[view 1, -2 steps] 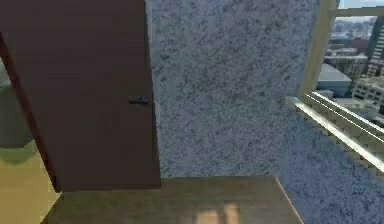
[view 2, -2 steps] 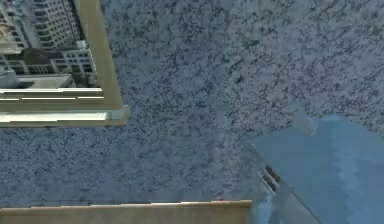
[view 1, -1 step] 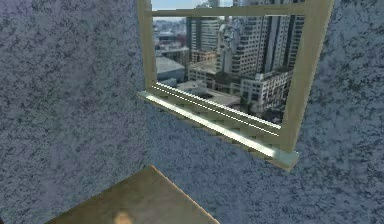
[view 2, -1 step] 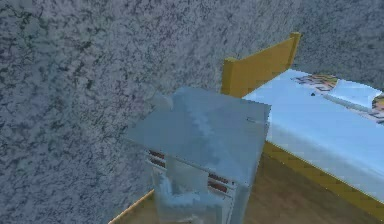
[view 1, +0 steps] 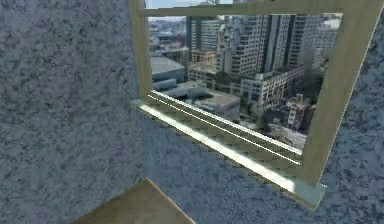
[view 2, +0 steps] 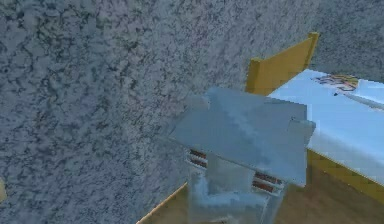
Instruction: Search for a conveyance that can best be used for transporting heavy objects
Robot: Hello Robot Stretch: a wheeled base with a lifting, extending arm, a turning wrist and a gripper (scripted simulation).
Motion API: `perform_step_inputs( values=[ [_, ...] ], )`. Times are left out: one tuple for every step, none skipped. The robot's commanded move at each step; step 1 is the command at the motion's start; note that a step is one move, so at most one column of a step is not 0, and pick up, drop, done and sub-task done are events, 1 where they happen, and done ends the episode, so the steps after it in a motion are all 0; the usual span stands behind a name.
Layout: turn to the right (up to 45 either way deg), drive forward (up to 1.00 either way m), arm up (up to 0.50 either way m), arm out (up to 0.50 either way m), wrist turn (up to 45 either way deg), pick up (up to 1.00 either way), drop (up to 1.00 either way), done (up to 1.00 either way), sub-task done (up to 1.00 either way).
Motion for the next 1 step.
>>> perform_step_inputs(
  values=[
    [-42.0,0.0,0.0,0.0,0.0,0.0,0.0,0.0,0.0]
  ],
)
